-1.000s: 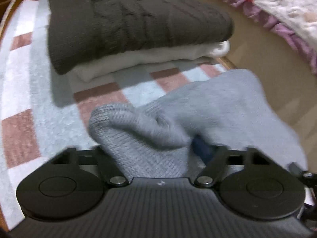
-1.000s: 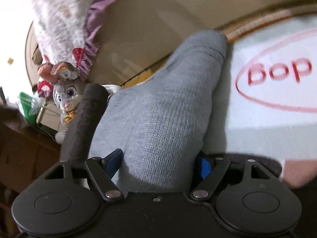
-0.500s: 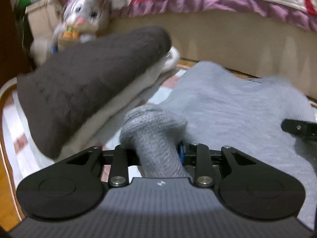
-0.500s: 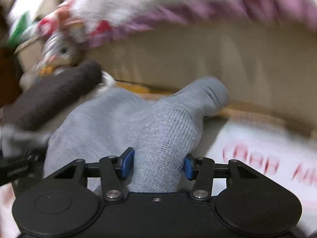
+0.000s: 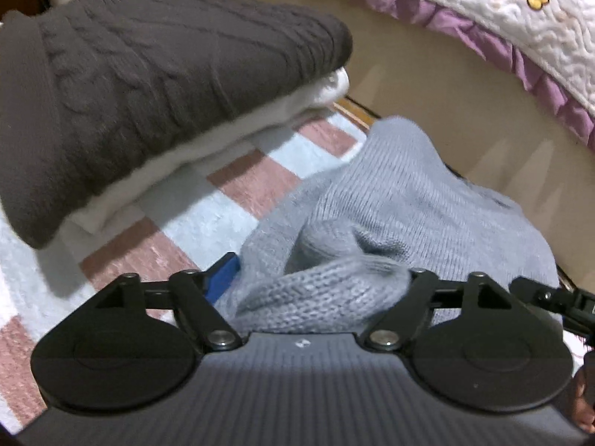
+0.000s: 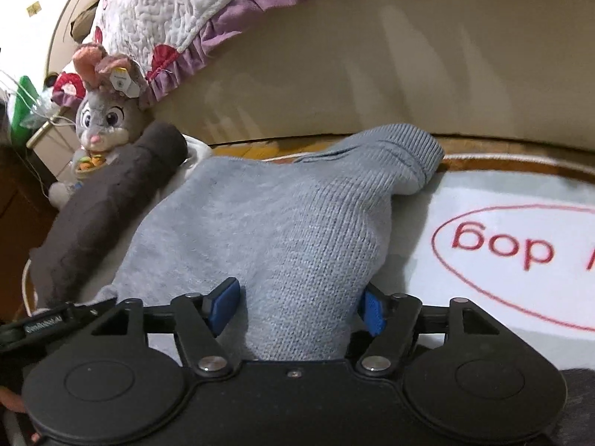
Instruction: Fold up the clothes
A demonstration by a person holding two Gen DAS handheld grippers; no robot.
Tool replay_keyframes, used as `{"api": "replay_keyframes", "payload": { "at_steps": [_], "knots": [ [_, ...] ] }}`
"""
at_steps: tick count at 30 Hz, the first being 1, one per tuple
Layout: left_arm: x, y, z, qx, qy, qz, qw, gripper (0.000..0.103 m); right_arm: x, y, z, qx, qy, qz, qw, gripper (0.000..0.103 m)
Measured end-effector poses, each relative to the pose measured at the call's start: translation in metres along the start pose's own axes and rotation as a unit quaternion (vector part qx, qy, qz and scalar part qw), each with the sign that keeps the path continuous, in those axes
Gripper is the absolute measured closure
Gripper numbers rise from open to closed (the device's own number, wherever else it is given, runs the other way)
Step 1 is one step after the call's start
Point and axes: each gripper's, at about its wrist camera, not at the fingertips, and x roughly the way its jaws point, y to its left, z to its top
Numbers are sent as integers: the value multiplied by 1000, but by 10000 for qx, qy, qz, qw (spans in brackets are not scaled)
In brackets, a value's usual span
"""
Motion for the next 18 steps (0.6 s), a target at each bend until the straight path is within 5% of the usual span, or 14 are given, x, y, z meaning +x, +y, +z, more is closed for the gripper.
{"api": "replay_keyframes", "payload": {
  "at_steps": [4, 6, 9, 10, 12, 14, 18],
  "knots": [
    [15, 34, -1, -1378, 383, -758, 9868, 24, 11, 1, 0, -82, 34, 93, 9999, 22],
    [15, 42, -3, -1560, 412, -994, 9819, 40, 17, 0, -2, -73, 76, 134, 9999, 18],
    [6, 30, -2, -1119, 286, -920, 9890, 68, 24, -9, -6, 188, 15, 344, 9992, 26],
    [1, 22, -1, -830, 183, -823, 9930, 73, 17, -1, -6, 40, -69, 328, 9994, 40],
    [-13, -5, 2, 136, -157, -377, 9991, 79, 3, 16, -5, -256, -238, 296, 9989, 50],
    [-27, -28, 2, 752, -436, -62, 9962, 85, -11, 33, -4, -552, -407, 264, 9973, 54],
    [-53, -36, 6, 346, -718, -129, 9967, 85, -39, 66, -3, -1141, -742, 198, 9905, 56]
  ]
}}
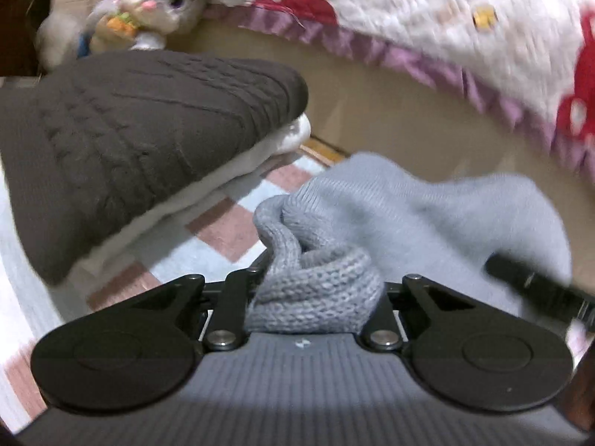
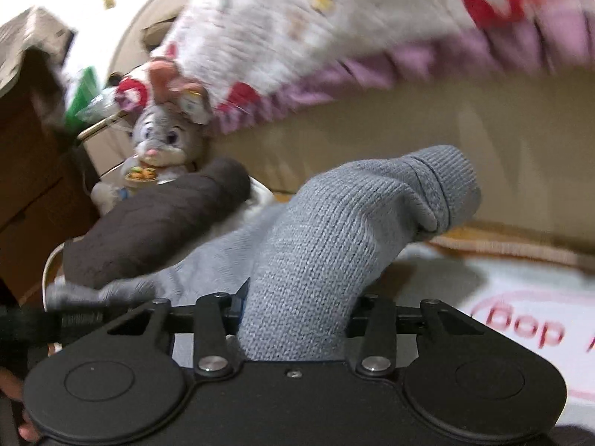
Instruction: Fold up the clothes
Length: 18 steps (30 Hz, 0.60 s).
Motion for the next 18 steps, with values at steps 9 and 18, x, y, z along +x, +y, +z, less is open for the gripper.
{"api": "replay_keyframes", "payload": {
  "at_steps": [9, 18],
  "knots": [
    [-12, 2, -7, -226, 458, -717, 9961, 84, -22, -26, -5, 578, 488, -616, 9952, 57],
    [43, 16, -26, -859, 1767, -625, 9785, 42, -37, -83, -24, 1709, 1150, -1129, 9720, 50]
  ]
}}
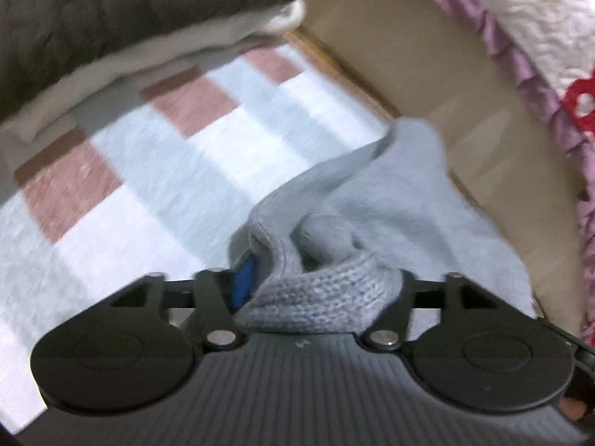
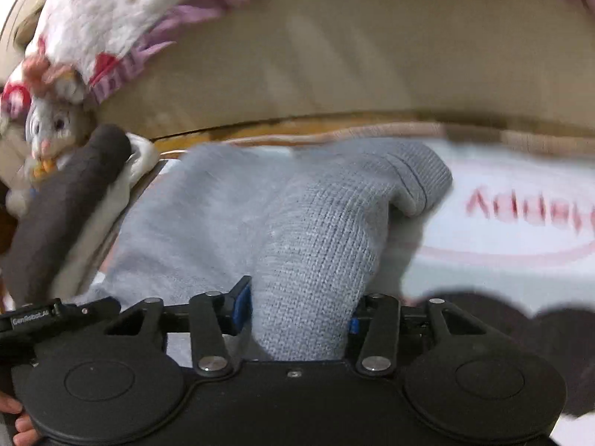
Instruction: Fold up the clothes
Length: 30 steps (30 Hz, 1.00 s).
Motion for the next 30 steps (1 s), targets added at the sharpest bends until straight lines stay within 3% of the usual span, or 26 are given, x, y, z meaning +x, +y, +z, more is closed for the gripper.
{"api": "replay_keyframes", "payload": {
  "at_steps": [2, 5, 10, 13, 16, 20, 24, 27, 29, 30],
  "knots": [
    [-3, 4, -5, -119, 43, 60, 9999, 41, -2, -5, -5, -120, -119, 103, 9998, 47],
    [-9, 11, -15, -377, 51, 94, 9992, 30, -2, -1, -10, -427, -257, 34, 9987, 42],
    [-20, 24, -31, -807, 64, 151, 9966, 17, 1, -9, -8, -70, -264, 209, 9994, 37],
    [-16, 42, -28, -1567, -193, -345, 9869, 17, 3, -15, -7, 178, -250, 390, 9988, 33],
    [-1, 49, -24, -1837, -495, -753, 9788, 17, 5, -21, -7, 426, -235, 570, 9972, 33],
    [11, 21, -19, -791, -518, -566, 9939, 17, 8, -28, -4, 664, -274, 770, 9944, 33],
    [21, 10, -18, -441, -252, -903, 9946, 19, 13, -28, 4, 633, -486, 854, 9931, 30],
    [21, -4, -18, 198, -228, -841, 9960, 51, 17, -29, 10, 610, -644, 917, 9918, 26],
    [16, -14, -19, 510, -319, -716, 9956, 59, 19, -30, 13, 595, -750, 958, 9908, 26],
    [13, -20, -20, 707, -369, -610, 9949, 63, 20, -30, 15, 587, -802, 979, 9902, 36]
  ]
}}
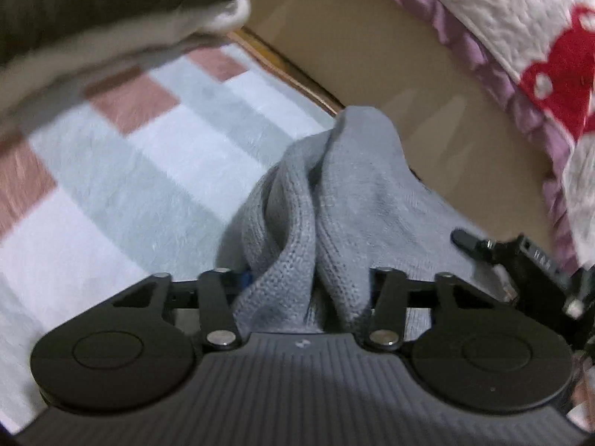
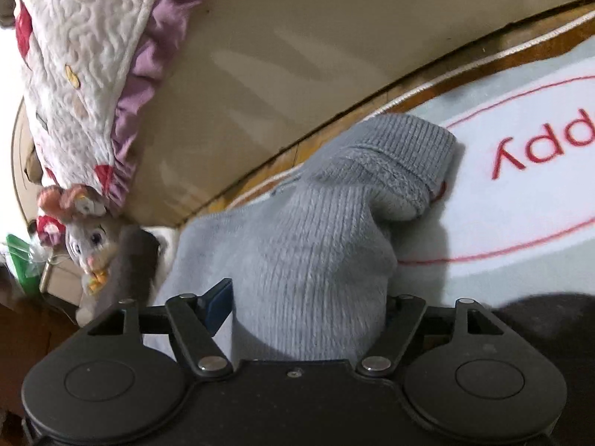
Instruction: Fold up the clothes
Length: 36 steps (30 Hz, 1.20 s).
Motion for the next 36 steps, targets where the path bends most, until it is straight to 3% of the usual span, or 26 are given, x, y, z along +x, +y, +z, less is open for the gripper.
{"api": "replay_keyframes", "payload": {
  "at_steps": [1, 2, 3, 4, 6, 8, 9, 11, 13, 16, 18, 20, 21, 24, 26, 27, 28, 30, 33, 36],
  "knots": [
    [-2, -7, 0, 229, -35, 111, 9997, 65, 1, 0, 2, -11, -51, 25, 10000, 45],
    [-3, -13, -1, 439, -63, 216, 9988, 66, 3, 0, 3, -44, -105, 48, 9999, 47],
    [-4, -18, -1, 596, -72, 307, 9977, 67, -6, 22, -1, -825, -272, 18, 9962, 49],
    [-4, -21, -1, 705, -74, 376, 9968, 67, -14, 45, -6, -1602, -437, -12, 9861, 49],
    [-2, -18, 0, 652, -37, 381, 9971, 67, -28, 80, -18, -2969, -659, -108, 9526, 49],
    [-2, -13, 2, 466, 14, 268, 9986, 67, -19, 96, -28, -3571, -325, -778, 9302, 47],
    [-2, -10, 3, 373, 39, 211, 9991, 66, -11, 94, -30, -3582, -185, -1119, 9267, 46],
    [1, -8, 6, 309, 116, 181, 9993, 62, 0, 78, -27, -3122, -23, -1425, 9393, 43],
    [7, -7, 8, 273, 239, 196, 9991, 55, -4, 56, -8, -2107, 131, -1183, 9703, 40],
    [14, 0, 8, -26, 438, -4, 9990, 46, -16, 21, 8, -631, 456, -698, 9945, 37],
    [18, 6, 7, -275, 546, -134, 9980, 39, -25, -3, 7, 351, 709, -416, 9960, 33],
    [20, 7, 7, -310, 587, -172, 9976, 34, -26, -24, -5, 1296, 1087, 124, 9855, 32],
    [21, 5, 6, -203, 585, -163, 9979, 33, -21, -29, -9, 1472, 1182, 230, 9817, 32],
    [24, -6, 1, 293, 498, 10, 9983, 30, -11, -13, -17, 905, 960, 155, 9911, 30],
    [23, -16, -2, 640, 366, 163, 9971, 39, -5, 5, -24, 215, 717, 9, 9972, 35],
    [21, -20, -2, 789, 295, 227, 9962, 49, -7, 13, -24, -88, 594, -26, 9982, 44],
    [18, -25, -1, 982, 210, 333, 9944, 60, -8, 20, -25, -389, 472, -58, 9981, 48],
    [12, -35, 0, 1365, 44, 544, 9891, 67, -14, 37, -20, -827, 397, 56, 9958, 54],
    [4, -52, -4, 1839, -138, 764, 9799, 71, -29, 64, -14, -1349, 160, 297, 9903, 55],
    [-8, -63, -9, 2007, -243, 637, 9773, 73, -45, 92, -12, -1779, -38, 440, 9831, 55]
  ]
}}
